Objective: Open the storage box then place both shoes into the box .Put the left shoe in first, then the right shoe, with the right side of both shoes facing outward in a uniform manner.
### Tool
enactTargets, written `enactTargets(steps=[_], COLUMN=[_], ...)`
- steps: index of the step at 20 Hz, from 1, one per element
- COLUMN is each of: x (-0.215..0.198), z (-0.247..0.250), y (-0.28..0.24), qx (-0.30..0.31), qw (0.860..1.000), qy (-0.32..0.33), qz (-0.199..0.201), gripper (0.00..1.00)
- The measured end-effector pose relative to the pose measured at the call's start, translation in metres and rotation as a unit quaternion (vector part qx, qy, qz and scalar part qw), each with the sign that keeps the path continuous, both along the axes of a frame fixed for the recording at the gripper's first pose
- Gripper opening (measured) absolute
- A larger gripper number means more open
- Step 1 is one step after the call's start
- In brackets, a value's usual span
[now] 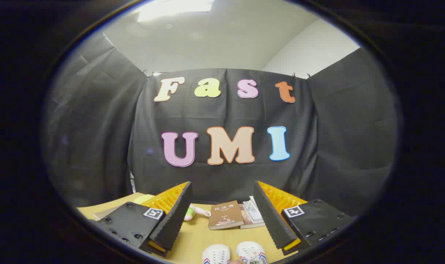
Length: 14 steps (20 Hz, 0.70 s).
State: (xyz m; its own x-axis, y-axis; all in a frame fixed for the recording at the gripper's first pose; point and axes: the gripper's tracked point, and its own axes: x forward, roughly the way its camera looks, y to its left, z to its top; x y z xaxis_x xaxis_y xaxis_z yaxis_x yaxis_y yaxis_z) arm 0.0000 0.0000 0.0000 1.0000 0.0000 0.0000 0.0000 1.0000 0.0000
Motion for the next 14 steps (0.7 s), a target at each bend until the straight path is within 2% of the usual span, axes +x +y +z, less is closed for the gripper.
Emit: enactTargets(steps=[14], x=[0.0067], z=[-0.0014], y=[-0.0028], qx=[-0.001], qw=[1.0], qy=[-0.001], qz=[0.015], gripper=[1.0])
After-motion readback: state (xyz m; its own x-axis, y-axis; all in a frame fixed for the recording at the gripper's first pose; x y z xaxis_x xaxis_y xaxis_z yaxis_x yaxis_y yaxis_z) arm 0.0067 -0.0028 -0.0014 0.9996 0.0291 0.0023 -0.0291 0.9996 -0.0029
